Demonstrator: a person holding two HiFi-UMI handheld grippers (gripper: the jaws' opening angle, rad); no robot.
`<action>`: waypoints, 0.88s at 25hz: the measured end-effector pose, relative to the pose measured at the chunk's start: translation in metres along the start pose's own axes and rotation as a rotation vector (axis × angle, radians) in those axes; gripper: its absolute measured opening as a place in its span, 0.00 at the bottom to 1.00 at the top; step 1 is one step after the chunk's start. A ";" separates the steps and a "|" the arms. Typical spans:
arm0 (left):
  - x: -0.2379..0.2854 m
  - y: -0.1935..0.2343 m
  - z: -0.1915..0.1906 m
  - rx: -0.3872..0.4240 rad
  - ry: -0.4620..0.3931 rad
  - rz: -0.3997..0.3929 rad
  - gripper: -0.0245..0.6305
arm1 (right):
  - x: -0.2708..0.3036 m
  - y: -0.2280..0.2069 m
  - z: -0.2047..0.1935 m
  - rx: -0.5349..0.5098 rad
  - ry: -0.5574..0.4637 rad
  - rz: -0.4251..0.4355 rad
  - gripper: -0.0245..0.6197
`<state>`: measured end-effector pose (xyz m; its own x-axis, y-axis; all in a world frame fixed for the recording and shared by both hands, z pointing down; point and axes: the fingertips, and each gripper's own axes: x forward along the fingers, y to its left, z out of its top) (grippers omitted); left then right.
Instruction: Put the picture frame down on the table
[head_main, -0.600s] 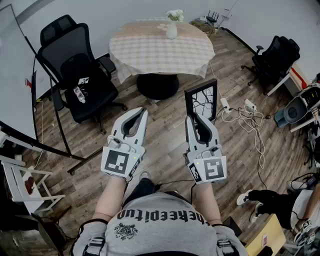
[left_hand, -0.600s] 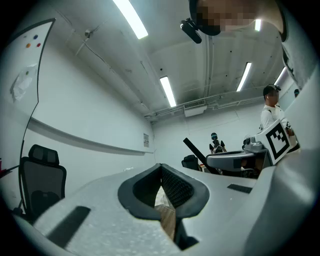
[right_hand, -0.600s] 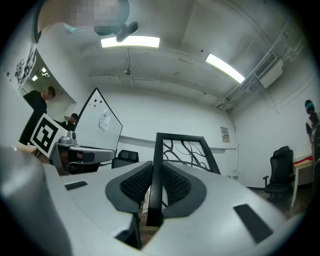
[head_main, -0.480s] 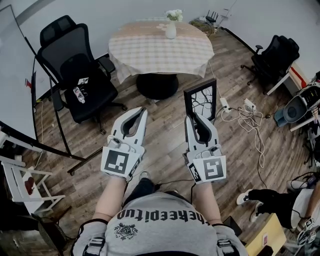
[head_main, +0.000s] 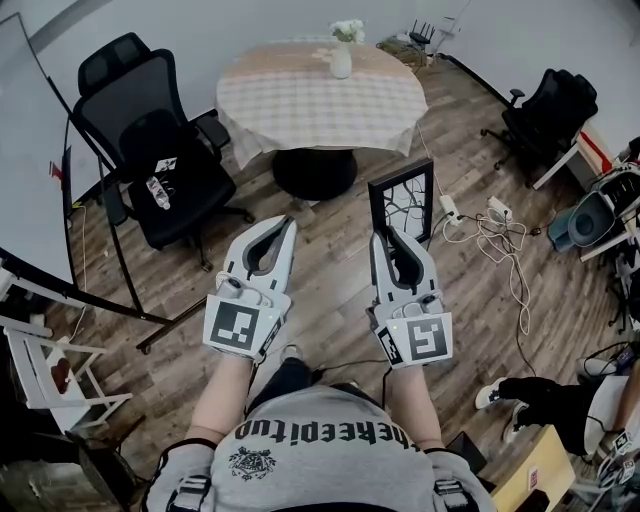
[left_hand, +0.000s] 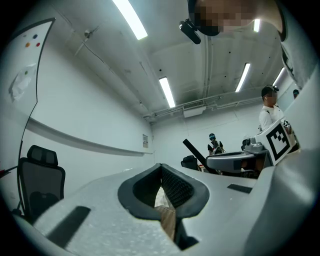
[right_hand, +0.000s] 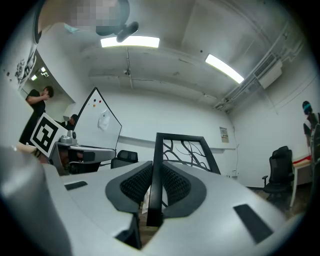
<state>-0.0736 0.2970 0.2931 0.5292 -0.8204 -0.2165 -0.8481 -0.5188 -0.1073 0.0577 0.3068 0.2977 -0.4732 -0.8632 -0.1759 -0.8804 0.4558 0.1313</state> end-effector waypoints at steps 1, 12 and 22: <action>0.001 0.001 -0.001 0.000 0.000 0.000 0.06 | 0.000 0.000 -0.001 0.001 -0.001 -0.001 0.14; 0.013 0.045 -0.007 0.012 -0.023 -0.037 0.06 | 0.040 0.010 -0.013 0.009 -0.010 -0.053 0.14; 0.035 0.075 -0.018 -0.007 -0.039 -0.077 0.06 | 0.068 0.008 -0.022 0.014 -0.013 -0.103 0.14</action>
<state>-0.1184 0.2250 0.2946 0.5911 -0.7683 -0.2458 -0.8049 -0.5815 -0.1181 0.0195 0.2467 0.3083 -0.3809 -0.9026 -0.2004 -0.9245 0.3682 0.0986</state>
